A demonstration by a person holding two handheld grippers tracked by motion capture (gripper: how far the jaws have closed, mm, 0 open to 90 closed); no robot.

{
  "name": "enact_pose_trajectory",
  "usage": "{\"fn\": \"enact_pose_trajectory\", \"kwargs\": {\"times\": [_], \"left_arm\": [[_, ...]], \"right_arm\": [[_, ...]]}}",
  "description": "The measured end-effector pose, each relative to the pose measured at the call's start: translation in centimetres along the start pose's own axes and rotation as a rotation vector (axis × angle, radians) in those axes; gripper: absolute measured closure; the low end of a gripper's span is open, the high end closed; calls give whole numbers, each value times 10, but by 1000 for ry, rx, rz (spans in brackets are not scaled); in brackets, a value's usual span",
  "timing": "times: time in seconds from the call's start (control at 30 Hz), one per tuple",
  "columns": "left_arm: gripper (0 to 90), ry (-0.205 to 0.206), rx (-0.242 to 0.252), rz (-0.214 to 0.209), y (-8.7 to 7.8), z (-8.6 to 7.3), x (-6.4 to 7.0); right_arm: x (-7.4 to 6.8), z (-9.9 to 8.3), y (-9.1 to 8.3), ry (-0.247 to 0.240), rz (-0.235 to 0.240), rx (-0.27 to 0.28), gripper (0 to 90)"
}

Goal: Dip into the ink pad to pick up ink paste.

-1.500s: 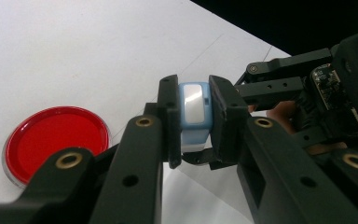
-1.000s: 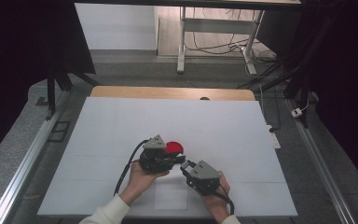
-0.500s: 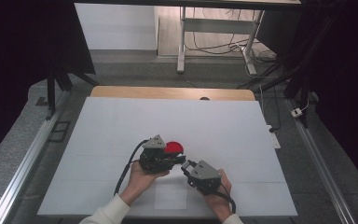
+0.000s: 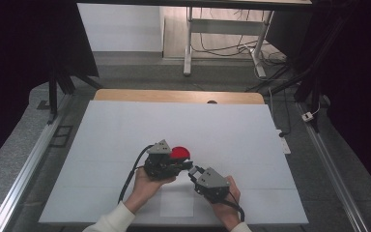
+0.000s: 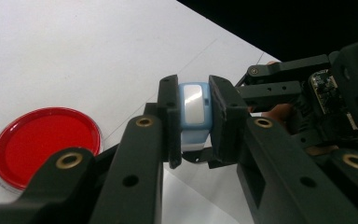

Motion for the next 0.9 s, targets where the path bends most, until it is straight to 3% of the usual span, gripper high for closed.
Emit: {"fn": "enact_pose_trajectory", "kwargs": {"times": [0.07,0.13,0.37,0.6,0.9], "left_arm": [[757,16,40,39,-9,6,-2],[757,5,77,29,-21,11,-4],[757,34,32,10,-11,8,4],[756,12,23,-1,-10,6,0],[755,19,22,-3,-9,4,0]], "right_arm": [[0,-5,2,-34,-7,-47,658],[2,-16,5,0,0,-65,657],[13,-12,1,68,-5,-28,657],[20,-17,-1,105,3,-36,655],[29,-25,-6,132,7,-45,654]]}}
Point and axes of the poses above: each handheld gripper's, and its own axes: y roughly forward along the jaws, z roughly out of its top, x roughly to its right, the point moved 6 cm from there along y, roughly forward along the jaws, and after that the axes turned 6 degrees about -z, right-handed, at the moved point
